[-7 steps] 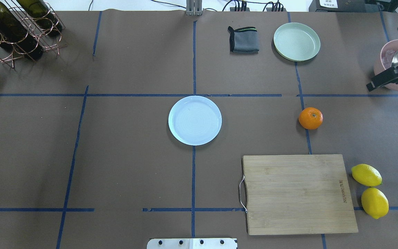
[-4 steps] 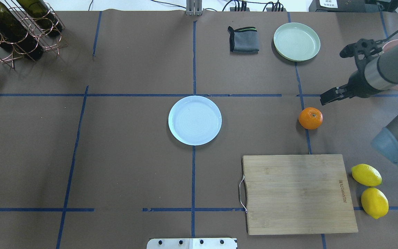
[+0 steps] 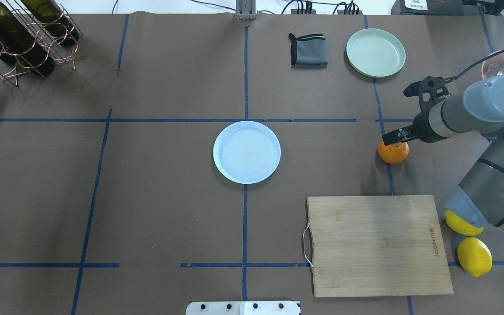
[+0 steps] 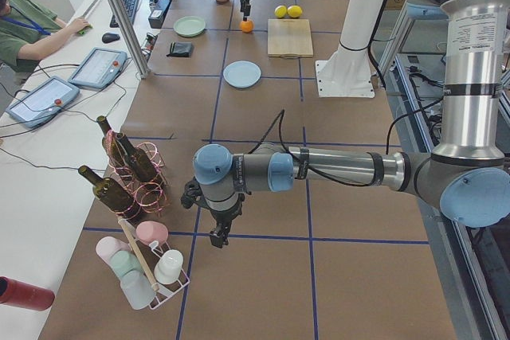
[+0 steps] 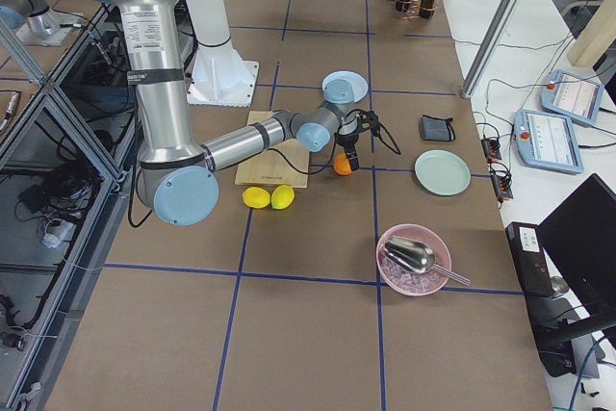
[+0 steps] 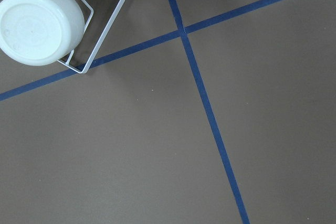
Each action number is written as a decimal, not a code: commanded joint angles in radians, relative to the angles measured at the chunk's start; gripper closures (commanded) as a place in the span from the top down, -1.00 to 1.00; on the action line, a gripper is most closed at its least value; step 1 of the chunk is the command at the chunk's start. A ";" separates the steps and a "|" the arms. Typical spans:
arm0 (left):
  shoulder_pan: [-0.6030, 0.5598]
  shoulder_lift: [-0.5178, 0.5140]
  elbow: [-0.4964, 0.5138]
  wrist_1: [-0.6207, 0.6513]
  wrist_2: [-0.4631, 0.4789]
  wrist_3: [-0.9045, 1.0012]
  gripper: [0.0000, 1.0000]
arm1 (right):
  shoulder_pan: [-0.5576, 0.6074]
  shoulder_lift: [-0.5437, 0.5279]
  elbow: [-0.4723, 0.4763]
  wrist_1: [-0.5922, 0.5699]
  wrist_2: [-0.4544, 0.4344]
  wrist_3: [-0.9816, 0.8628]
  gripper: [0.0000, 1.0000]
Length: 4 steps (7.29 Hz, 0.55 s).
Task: Pick orange to plate
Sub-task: 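Reach the right gripper down over the orange, then close the right gripper on the orange and lift it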
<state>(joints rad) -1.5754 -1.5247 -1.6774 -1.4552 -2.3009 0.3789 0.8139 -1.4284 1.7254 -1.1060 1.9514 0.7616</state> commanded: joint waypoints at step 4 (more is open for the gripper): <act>0.000 -0.003 0.001 0.001 -0.002 0.000 1.00 | -0.047 0.002 -0.027 0.014 -0.048 0.021 1.00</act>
<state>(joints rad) -1.5754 -1.5267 -1.6767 -1.4542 -2.3013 0.3789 0.7753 -1.4277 1.7089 -1.0924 1.9153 0.7817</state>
